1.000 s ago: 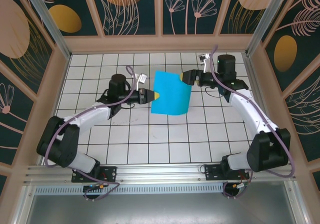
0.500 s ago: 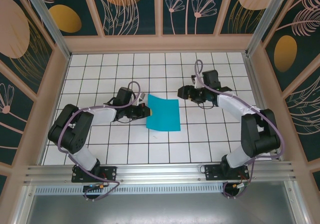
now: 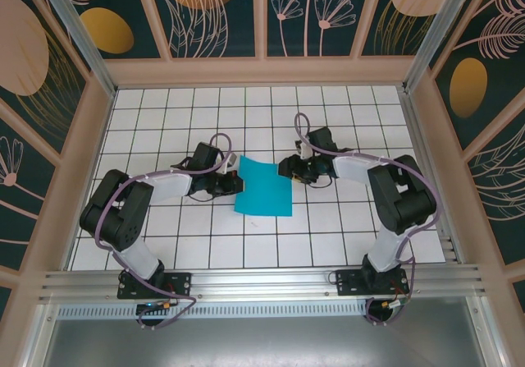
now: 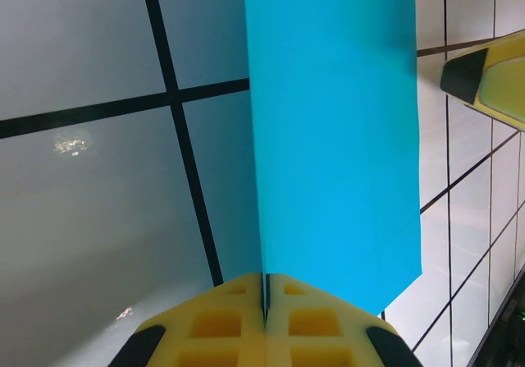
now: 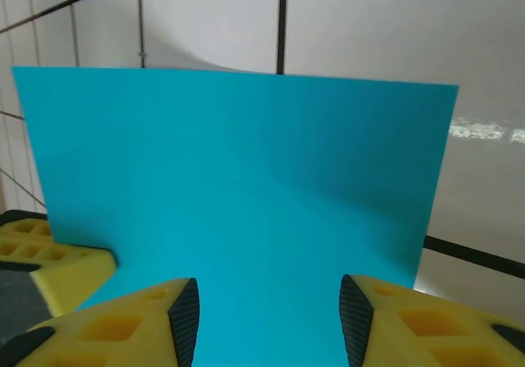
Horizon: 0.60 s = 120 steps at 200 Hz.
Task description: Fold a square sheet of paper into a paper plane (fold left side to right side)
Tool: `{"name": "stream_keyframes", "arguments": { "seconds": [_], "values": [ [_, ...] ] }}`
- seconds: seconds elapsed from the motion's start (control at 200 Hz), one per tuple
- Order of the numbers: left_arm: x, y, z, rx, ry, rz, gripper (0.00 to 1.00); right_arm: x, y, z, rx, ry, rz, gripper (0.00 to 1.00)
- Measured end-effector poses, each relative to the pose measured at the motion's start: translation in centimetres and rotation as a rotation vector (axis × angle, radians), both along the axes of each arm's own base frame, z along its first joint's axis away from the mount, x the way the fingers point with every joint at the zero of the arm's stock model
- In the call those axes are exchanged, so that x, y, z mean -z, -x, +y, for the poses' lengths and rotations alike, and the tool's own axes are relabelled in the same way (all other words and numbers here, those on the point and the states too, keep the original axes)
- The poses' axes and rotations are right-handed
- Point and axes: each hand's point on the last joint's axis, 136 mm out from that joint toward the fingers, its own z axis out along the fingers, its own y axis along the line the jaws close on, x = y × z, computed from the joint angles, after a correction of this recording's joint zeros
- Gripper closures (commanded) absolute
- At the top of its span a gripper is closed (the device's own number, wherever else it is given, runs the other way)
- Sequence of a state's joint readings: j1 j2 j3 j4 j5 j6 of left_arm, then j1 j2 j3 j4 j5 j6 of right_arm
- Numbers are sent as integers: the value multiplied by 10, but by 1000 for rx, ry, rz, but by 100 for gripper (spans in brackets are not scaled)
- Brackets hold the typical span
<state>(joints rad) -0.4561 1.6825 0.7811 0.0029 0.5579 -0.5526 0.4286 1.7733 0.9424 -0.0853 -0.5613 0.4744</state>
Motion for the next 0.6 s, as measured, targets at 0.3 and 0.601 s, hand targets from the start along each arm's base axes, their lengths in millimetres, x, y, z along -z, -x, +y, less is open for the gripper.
{"name": "stream_keyframes", "arguments": {
  "seconds": [0.3, 0.601],
  "values": [
    [-9, 0, -1, 4, 15, -13, 77, 13, -5, 6, -5, 45, 6, 49],
    [-27, 3, -15, 40, 121, -11, 49, 17, -5, 10, -25, 77, 6, 49]
  ]
}}
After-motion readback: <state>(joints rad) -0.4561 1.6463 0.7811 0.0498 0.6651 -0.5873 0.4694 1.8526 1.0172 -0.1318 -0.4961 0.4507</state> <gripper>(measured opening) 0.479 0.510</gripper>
